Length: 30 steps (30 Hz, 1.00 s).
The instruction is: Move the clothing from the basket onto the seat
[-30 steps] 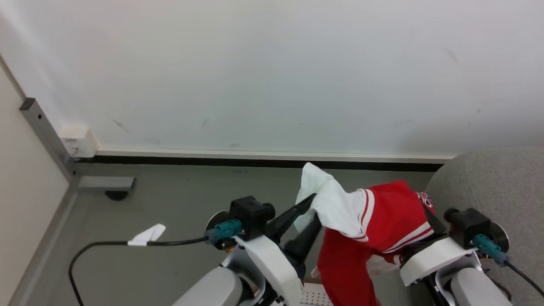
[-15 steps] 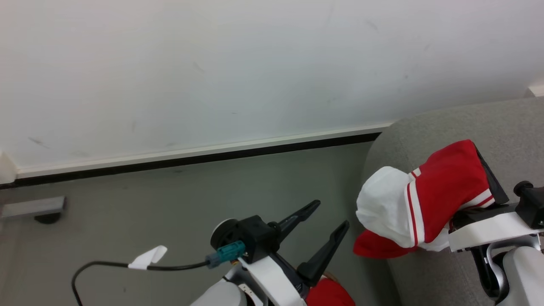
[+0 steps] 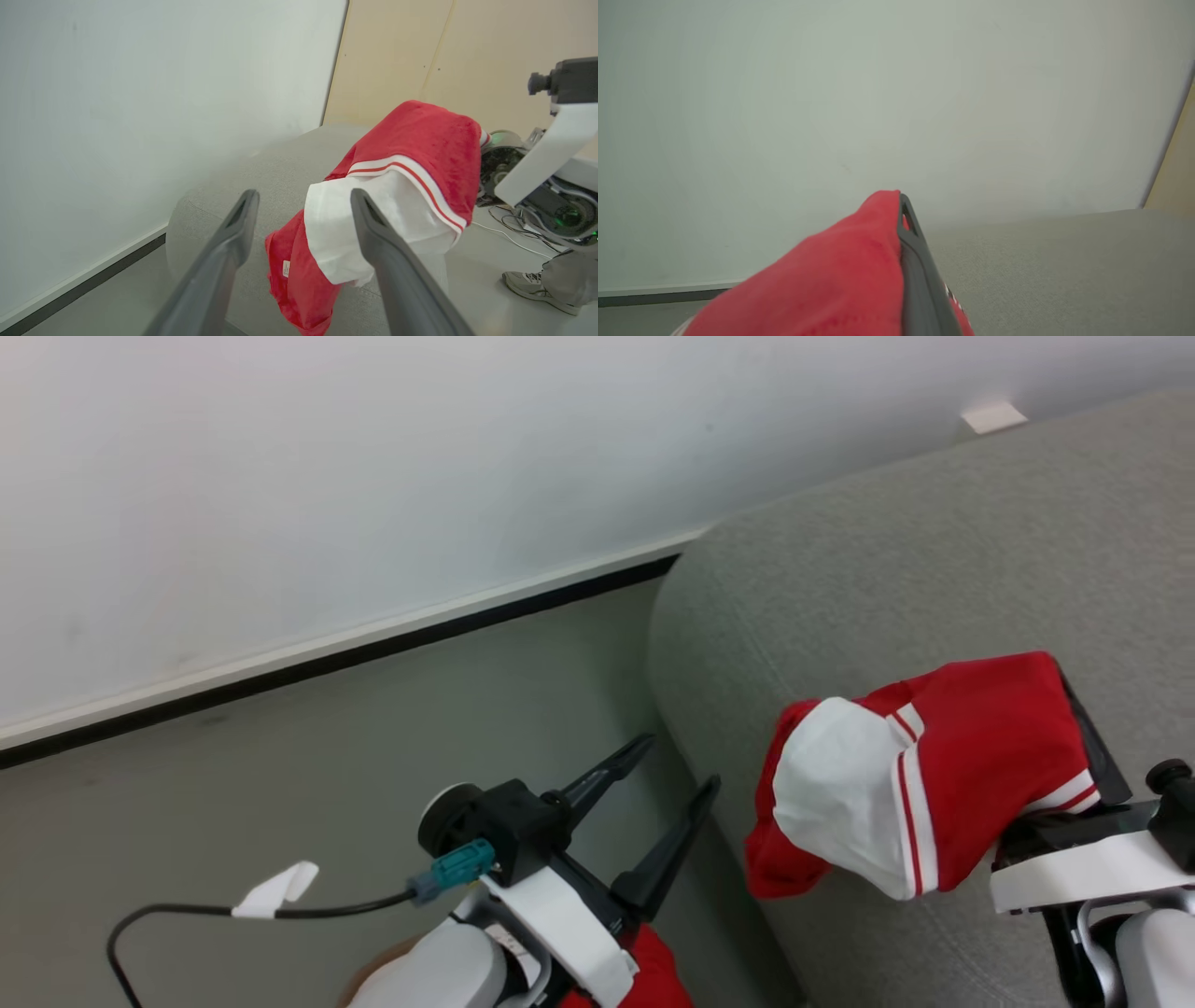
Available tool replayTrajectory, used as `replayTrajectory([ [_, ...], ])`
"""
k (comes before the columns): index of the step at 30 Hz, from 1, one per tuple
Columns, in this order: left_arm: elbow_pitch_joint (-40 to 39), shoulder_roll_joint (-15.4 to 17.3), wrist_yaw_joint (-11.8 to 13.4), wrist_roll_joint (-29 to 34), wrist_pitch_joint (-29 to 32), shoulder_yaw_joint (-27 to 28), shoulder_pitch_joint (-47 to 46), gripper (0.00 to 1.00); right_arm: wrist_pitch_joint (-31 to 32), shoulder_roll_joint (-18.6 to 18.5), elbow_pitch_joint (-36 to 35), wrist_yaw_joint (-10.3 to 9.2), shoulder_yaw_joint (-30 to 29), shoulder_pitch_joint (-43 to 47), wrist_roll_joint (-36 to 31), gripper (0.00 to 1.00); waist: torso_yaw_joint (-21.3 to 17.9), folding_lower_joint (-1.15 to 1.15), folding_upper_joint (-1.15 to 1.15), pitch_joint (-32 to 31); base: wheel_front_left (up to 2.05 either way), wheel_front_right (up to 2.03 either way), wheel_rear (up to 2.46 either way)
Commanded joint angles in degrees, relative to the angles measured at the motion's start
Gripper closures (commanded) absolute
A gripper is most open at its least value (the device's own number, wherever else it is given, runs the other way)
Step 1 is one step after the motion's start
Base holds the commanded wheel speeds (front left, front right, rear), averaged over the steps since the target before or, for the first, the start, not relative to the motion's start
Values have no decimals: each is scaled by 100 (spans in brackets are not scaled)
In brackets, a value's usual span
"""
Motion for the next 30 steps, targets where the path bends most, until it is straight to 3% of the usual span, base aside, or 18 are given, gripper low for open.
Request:
replayTrajectory([
  [1,10,54,9,64,-15,14,-29,0,1,17,-48,-12,2,56,-32,100,-230,0,0,120,0,0,0],
  [7,53,146,59,114,-1,12,-68,0,-42,125,-111,-12,61,177,16,100,-499,0,0,162,0,0,0],
  [17,54,167,53,177,2,-67,-163,0,11,73,-123,-12,-39,-24,77,100,-480,0,0,257,0,0,0],
  [23,-23,268,36,314,53,-151,-334,0,190,-162,-77,-12,-179,-658,236,100,-369,0,0,654,0,0,0],
  [30,-171,455,-35,410,255,-202,-623,0,389,-661,467,-12,-482,-1812,349,100,-178,0,0,1331,0,0,0],
])
